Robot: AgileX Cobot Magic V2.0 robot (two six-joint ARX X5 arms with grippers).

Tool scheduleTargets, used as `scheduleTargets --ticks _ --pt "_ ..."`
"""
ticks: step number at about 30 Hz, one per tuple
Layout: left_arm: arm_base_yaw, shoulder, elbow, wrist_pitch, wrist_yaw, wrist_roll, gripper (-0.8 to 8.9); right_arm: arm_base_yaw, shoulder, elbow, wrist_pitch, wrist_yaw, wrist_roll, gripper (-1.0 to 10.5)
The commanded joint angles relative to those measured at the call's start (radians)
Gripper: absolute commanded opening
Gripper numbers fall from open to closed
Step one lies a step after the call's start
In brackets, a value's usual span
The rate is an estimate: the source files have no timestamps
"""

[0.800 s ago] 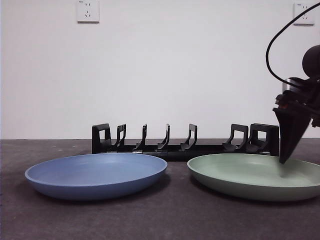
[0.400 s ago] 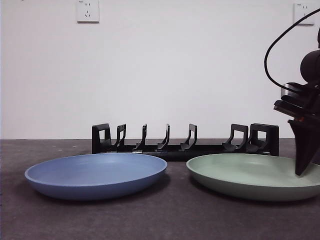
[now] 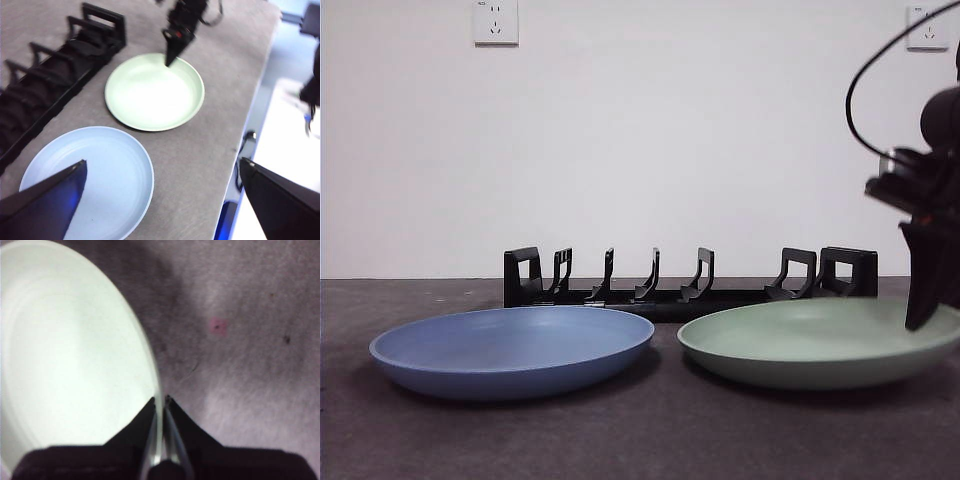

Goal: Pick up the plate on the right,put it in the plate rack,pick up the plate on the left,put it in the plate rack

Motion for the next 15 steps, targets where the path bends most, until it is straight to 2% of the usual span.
scheduleTargets --ticks 1,6,10,15 --pt "-0.067 0.018 0.001 0.01 -0.045 0.127 6.48 -0.002 -0.05 0.046 -0.052 0.013 -0.006 -0.1" --pt "-0.201 0.066 0.001 0.063 -0.185 0.233 6.48 0.001 -0.146 0.154 -0.181 0.01 -0.023 -0.1" --pt "-0.312 0.121 0.001 0.16 -0.331 0.366 6.48 0.004 -0.198 0.236 -0.271 -0.06 -0.023 -0.1" --pt "-0.431 0.204 0.001 0.284 -0.528 0.52 6.48 0.035 -0.238 0.294 -0.346 -0.085 -0.022 -0.1"
